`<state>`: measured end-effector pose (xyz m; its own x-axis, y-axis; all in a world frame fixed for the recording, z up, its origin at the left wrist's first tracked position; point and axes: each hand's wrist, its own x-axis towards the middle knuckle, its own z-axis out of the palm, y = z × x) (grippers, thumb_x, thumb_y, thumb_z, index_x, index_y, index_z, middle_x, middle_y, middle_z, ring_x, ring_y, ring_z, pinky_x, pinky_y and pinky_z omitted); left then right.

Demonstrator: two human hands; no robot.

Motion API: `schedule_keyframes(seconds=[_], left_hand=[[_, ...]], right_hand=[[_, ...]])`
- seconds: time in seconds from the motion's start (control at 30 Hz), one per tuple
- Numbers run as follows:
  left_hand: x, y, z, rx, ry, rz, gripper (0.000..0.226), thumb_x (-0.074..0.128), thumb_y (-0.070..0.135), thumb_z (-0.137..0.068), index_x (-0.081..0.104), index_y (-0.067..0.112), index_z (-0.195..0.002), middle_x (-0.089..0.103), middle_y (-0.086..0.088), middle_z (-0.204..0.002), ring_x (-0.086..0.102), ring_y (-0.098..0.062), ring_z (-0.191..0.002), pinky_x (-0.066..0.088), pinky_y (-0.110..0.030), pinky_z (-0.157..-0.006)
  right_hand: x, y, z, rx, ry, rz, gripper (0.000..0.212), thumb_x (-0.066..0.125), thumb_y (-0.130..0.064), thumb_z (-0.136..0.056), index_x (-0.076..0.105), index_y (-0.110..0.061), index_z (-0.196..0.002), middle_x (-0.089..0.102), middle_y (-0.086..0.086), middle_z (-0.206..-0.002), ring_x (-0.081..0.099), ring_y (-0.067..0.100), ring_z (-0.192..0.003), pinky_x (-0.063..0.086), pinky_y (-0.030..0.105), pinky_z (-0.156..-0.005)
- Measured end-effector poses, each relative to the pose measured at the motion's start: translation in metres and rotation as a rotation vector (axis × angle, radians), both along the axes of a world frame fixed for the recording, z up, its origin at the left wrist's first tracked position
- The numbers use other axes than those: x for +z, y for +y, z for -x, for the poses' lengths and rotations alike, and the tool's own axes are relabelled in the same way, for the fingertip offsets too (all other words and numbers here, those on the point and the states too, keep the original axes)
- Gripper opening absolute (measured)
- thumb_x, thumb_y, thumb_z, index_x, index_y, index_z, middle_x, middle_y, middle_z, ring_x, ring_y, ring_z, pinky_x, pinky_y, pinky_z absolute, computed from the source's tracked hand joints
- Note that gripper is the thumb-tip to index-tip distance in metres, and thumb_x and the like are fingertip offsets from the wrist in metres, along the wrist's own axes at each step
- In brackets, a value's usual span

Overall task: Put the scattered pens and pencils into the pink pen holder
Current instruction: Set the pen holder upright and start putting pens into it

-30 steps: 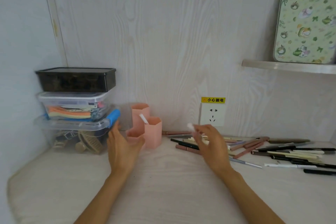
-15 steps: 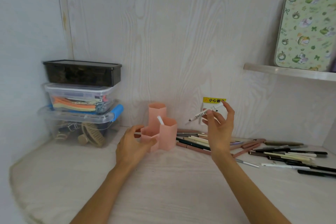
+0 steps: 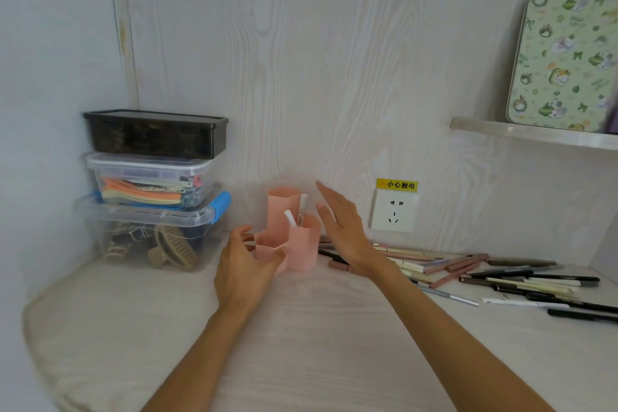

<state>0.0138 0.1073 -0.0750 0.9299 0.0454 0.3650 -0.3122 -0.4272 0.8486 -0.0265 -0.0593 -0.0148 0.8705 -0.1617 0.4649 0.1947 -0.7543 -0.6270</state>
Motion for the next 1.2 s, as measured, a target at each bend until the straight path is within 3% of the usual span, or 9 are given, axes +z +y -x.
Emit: schedule_keyframes(seconds=[0.1,0.2,0.33,0.43,0.57,0.7,0.93,1.0,1.2], left_hand=[[0.001,0.0,0.003,0.082,-0.043,-0.047,0.088,0.078,0.046,-0.067,0.032,0.021,-0.138,0.049,-0.004,-0.136,0.047,-0.023,-0.123,0.045,-0.041,-0.092],[0.009,-0.002,0.013,0.128,-0.222,-0.091,0.095,0.083,0.034,-0.064,0.031,0.013,-0.141,0.041,-0.009,-0.143,0.037,-0.025,-0.13,0.039,-0.039,-0.098],[0.02,-0.014,0.031,0.084,-0.639,-0.115,0.061,0.082,0.021,-0.065,0.051,0.014,-0.118,0.053,-0.006,-0.118,0.043,-0.016,-0.107,0.036,-0.026,-0.086],[0.017,-0.033,0.046,-0.185,-0.718,-0.257,0.036,0.074,0.017,-0.075,0.057,0.026,-0.106,0.057,0.011,-0.105,0.05,-0.008,-0.098,0.033,-0.009,-0.082],[-0.001,-0.061,0.048,-0.44,-0.567,-0.568,0.032,0.06,0.027,-0.087,0.057,0.032,-0.118,0.057,0.014,-0.12,0.047,-0.006,-0.114,0.037,-0.017,-0.093],[-0.007,-0.074,0.037,-0.428,-0.496,-0.636,0.028,0.053,0.031,-0.09,0.058,0.03,-0.118,0.057,0.011,-0.121,0.045,-0.009,-0.115,0.036,-0.02,-0.093],[-0.011,-0.078,0.026,-0.363,-0.434,-0.65,0.031,0.048,0.029,-0.094,0.053,0.025,-0.125,0.049,0.006,-0.123,0.039,-0.013,-0.117,0.036,-0.023,-0.093],[-0.011,-0.077,0.027,-0.357,-0.436,-0.65,0.03,0.049,0.028,-0.094,0.053,0.024,-0.123,0.047,0.005,-0.123,0.039,-0.012,-0.116,0.037,-0.023,-0.092],[-0.009,-0.071,0.03,-0.431,-0.371,-0.565,0.007,0.054,0.027,-0.092,0.058,0.032,-0.096,0.055,0.013,-0.1,0.049,-0.005,-0.097,0.045,-0.02,-0.079]], right_hand=[[-0.005,-0.034,0.016,-0.135,-0.005,0.008,0.037,0.043,-0.027,-0.097,0.047,-0.022,-0.133,0.05,-0.002,-0.138,0.038,0.018,-0.131,0.028,0.031,-0.109],[-0.011,-0.077,0.04,-0.279,0.064,0.095,0.02,0.05,-0.016,-0.092,0.068,-0.019,-0.101,0.069,0.0,-0.108,0.06,0.018,-0.103,0.045,0.026,-0.086],[-0.026,-0.114,0.067,-0.287,0.273,0.074,0.013,0.061,-0.022,-0.083,0.063,-0.033,-0.076,0.063,-0.011,-0.08,0.058,0.011,-0.081,0.038,0.018,-0.061],[-0.033,-0.124,0.07,-0.244,0.354,0.137,0.007,0.066,-0.026,-0.081,0.067,-0.032,-0.081,0.057,-0.007,-0.085,0.055,0.013,-0.085,0.038,0.024,-0.069],[-0.035,-0.124,0.068,-0.254,0.346,0.214,0.017,0.064,-0.032,-0.084,0.07,-0.027,-0.099,0.056,0.001,-0.104,0.052,0.018,-0.104,0.042,0.032,-0.085],[-0.037,-0.12,0.067,-0.325,0.391,0.376,0.024,0.057,-0.037,-0.088,0.067,-0.028,-0.107,0.052,0.004,-0.12,0.043,0.025,-0.116,0.033,0.04,-0.098],[-0.037,-0.118,0.067,-0.313,0.295,0.324,0.018,0.061,-0.031,-0.086,0.063,-0.025,-0.102,0.06,0.0,-0.112,0.047,0.021,-0.112,0.033,0.036,-0.094],[-0.033,-0.114,0.069,-0.286,0.205,0.224,0.013,0.065,-0.028,-0.084,0.067,-0.024,-0.097,0.067,-0.003,-0.104,0.054,0.016,-0.104,0.039,0.033,-0.092],[-0.013,-0.093,0.073,-0.147,-0.031,-0.608,0.011,0.074,-0.017,-0.077,0.073,-0.026,-0.083,0.073,-0.004,-0.092,0.068,0.006,-0.082,0.051,0.013,-0.075]])
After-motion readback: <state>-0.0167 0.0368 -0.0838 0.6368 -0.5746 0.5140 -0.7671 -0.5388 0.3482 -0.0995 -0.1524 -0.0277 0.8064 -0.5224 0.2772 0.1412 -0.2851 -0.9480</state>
